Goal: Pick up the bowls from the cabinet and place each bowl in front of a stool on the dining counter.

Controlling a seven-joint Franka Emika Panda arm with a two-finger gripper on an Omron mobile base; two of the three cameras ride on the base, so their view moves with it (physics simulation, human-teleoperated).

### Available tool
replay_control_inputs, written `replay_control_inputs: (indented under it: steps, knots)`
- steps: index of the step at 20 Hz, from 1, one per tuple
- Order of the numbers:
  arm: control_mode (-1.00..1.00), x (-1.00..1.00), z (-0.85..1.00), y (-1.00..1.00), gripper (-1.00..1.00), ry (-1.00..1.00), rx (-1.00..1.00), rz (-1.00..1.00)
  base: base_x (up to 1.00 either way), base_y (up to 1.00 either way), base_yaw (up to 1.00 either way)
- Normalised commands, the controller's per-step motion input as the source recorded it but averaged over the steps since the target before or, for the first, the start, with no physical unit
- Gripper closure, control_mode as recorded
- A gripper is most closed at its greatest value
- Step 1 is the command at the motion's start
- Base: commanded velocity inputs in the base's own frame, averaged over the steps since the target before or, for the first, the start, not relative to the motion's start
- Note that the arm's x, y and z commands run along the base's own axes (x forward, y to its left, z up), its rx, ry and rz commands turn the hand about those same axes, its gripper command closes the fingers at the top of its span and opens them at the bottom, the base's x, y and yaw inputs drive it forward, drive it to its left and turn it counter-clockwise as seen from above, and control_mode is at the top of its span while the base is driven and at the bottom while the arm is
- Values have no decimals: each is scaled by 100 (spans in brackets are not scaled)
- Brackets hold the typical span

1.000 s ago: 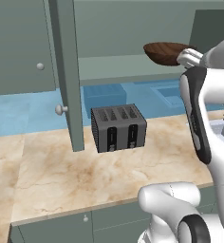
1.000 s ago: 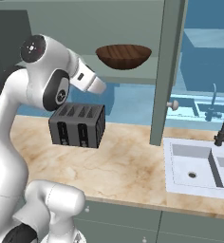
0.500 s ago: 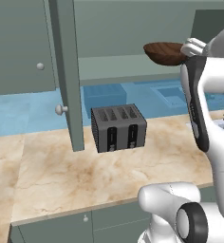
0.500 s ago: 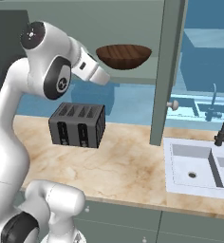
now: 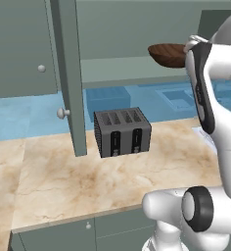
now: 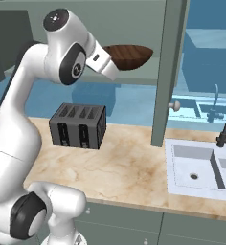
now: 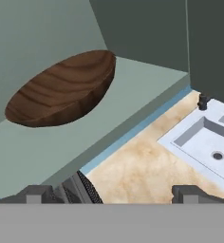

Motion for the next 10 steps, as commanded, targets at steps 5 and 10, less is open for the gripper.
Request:
replay_control_inputs:
  steps: [5, 10]
  knots:
    - [-100, 35, 0, 0, -100, 4, 3, 7, 0, 0, 0]
    - [-100, 26, -7, 0, -100, 0, 1, 3, 0, 0, 0]
